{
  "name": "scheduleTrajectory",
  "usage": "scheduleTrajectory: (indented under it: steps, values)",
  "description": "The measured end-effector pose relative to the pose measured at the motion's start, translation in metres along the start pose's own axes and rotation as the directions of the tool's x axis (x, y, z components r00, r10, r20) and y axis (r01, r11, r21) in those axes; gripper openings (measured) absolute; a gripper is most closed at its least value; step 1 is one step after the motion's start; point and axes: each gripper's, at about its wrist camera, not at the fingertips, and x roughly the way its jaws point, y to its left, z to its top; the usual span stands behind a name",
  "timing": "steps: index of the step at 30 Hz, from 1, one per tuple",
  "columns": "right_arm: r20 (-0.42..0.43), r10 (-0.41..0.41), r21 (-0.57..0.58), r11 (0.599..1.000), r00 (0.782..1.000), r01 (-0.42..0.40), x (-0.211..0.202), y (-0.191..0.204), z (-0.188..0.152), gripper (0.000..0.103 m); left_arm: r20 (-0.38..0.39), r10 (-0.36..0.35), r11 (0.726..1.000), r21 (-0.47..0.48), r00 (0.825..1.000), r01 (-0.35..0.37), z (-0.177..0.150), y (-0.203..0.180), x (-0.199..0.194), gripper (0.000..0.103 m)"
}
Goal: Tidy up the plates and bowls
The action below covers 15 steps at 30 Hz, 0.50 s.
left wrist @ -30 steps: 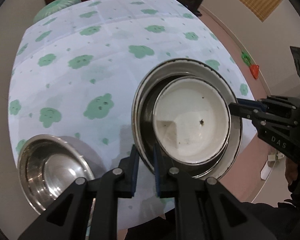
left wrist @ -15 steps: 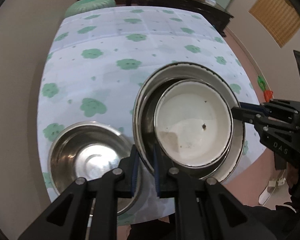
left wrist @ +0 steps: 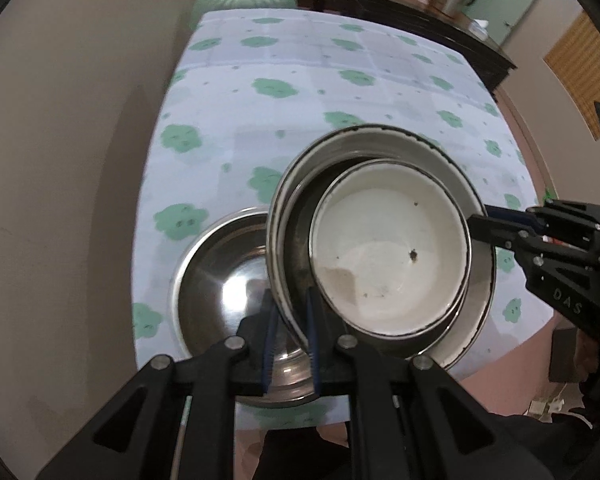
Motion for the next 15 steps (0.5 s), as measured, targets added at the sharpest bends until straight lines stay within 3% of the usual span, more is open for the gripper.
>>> scheduleTrajectory:
  steps: [15]
  values:
    - [-0.052, 0.045, -0.098, 0.994, 0.998, -0.050, 0.025, 0.050, 0.013, 0.012, -0.022, 0.038, 0.995, -0.097, 0.999, -0.040, -0.023, 0.042, -0.001, 0.010]
